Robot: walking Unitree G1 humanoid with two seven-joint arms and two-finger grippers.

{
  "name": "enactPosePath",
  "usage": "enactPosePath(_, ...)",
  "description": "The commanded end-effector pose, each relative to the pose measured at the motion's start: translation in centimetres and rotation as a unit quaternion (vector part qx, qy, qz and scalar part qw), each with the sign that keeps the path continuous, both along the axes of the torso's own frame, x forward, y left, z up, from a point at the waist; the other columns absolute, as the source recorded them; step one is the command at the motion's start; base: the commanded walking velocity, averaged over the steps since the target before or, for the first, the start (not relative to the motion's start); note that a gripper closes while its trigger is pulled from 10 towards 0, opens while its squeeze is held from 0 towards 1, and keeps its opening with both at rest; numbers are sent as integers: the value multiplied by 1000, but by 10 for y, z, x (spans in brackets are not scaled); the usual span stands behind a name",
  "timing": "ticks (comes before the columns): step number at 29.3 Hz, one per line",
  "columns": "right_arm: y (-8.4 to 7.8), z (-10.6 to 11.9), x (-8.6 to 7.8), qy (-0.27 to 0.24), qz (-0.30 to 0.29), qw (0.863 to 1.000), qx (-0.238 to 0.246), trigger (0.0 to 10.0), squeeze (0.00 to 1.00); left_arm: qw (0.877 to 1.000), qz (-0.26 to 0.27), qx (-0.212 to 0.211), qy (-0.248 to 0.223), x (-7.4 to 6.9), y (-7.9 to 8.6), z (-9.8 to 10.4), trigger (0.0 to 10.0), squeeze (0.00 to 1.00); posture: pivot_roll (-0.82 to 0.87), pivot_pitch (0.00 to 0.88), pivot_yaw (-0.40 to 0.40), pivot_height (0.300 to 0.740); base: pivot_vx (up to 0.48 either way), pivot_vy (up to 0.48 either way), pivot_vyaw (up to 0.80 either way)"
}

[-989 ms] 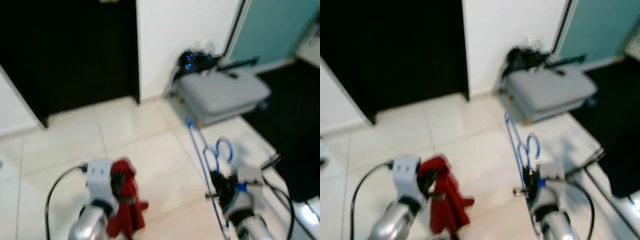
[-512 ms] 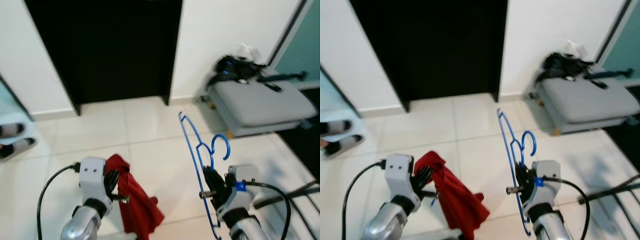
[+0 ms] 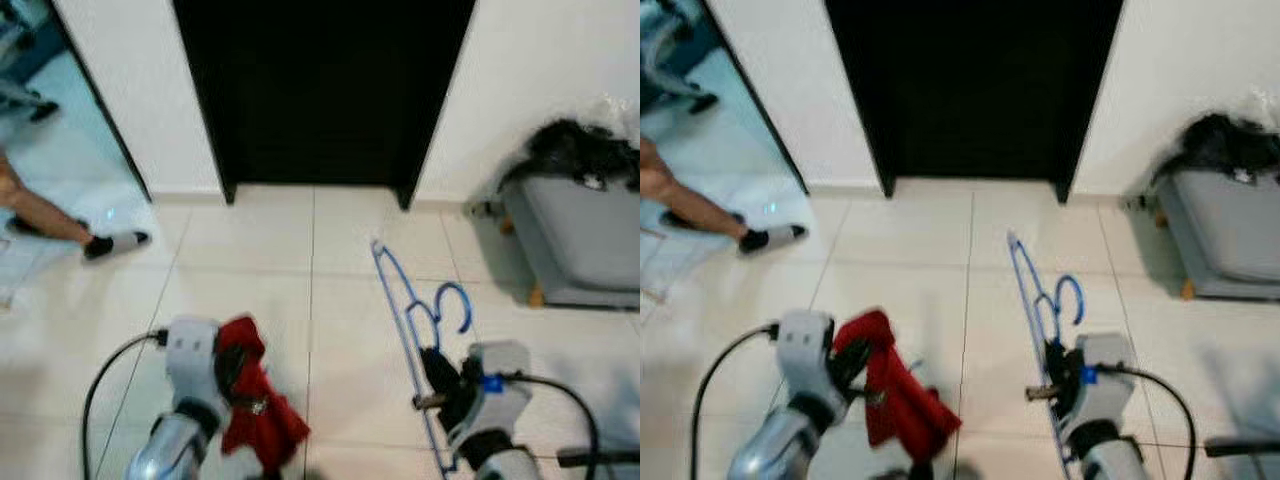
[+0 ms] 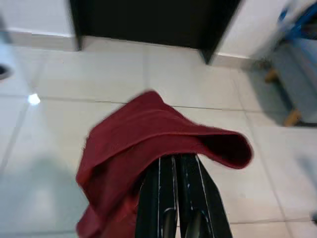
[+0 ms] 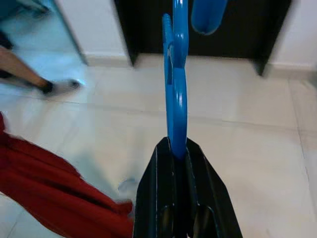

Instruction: Hang hanger

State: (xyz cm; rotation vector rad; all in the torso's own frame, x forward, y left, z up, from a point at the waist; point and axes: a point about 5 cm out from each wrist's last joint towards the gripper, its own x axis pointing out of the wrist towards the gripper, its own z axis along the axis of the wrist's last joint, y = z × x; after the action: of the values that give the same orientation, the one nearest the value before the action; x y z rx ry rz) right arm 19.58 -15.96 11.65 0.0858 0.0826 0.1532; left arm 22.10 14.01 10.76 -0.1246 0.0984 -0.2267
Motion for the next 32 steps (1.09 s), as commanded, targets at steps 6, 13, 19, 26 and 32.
enactPosePath(6,1,-3,-5,13,4,1000,4,10000,0,1000,-1,3,11,-5,0,-3,10000,0,32,221,-32,740,0,0,744)
enactPosePath(13,1,-2,-6,15,4,1000,4,10000,0,1000,2,8,11,-5,1,-1,10000,0,29,225,-33,740,0,0,744)
enactPosePath(19,0,-1,-6,16,5,1000,4,10000,0,1000,5,12,10,-4,0,0,10000,0,25,231,-38,740,0,0,744)
enactPosePath(26,0,1,-5,10,17,1000,3,10000,0,1000,18,12,7,1,2,2,10000,0,15,222,-39,740,102,0,744)
enactPosePath(32,-1,4,-6,2,18,1000,10,10000,0,997,69,17,-29,15,20,17,10000,0,12,218,-42,740,457,0,388)
